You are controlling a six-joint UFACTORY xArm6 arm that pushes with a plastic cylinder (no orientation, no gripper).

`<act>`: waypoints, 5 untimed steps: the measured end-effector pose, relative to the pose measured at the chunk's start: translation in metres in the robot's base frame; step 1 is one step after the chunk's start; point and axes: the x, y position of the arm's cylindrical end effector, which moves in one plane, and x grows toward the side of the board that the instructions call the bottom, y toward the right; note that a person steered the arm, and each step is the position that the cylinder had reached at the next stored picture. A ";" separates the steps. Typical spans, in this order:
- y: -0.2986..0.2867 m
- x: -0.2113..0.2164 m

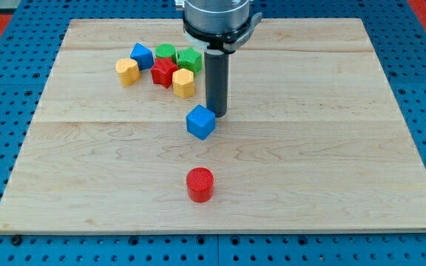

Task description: Move the blue cube to the group of blocks

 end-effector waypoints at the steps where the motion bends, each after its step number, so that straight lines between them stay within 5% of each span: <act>1: 0.055 0.034; 4: -0.050 -0.002; 5: -0.019 0.002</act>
